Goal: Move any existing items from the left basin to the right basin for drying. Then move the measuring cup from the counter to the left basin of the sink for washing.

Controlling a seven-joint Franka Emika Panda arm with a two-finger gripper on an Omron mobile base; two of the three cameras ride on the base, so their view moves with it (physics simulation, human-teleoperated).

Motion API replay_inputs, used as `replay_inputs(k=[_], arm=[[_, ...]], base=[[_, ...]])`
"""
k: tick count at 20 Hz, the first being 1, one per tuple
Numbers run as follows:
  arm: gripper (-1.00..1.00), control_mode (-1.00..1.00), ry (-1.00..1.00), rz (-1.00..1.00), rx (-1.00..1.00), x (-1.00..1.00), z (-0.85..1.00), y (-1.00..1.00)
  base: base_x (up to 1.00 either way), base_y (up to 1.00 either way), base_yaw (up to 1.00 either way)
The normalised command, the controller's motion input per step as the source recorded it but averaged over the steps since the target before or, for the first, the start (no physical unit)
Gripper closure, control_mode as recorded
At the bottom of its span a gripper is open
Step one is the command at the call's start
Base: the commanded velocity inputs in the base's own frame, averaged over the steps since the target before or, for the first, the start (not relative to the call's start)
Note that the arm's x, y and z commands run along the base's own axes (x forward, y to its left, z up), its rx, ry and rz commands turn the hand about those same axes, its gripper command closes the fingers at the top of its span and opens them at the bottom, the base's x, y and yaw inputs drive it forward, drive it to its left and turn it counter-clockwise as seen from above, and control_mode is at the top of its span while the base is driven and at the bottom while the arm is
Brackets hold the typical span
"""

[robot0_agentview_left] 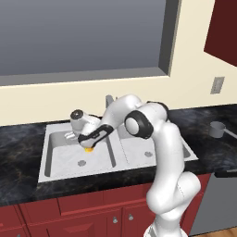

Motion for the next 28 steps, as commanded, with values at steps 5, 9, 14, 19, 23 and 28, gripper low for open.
replay_inputs(k=[5, 9, 14, 19, 23, 28], arm=[[1.00, -1.00, -0.01, 0.00, 0.00, -0.16, 0.46, 0.00], [1.00, -1.00, -0.01, 0.00, 0.00, -0.20, 0.47, 0.00], [1.00, -1.00, 0.00, -0.01, 0.00, -0.31, 0.38, 0.00], [1.00, -1.00, 0.00, -0.04, 0.00, -0.42, 0.35, -0.03], [1.00, -1.00, 0.00, -0.05, 0.00, -0.41, 0.36, -0.11], [1.00, -1.00, 0.00, -0.06, 0.00, -0.39, 0.36, -0.19]], base=[[0.00, 0.00, 0.00], [0.00, 0.00, 0.00], [0.00, 0.00, 0.00], [0.00, 0.00, 0.00], [0.00, 0.00, 0.00], [0.00, 0.00, 0.00]])
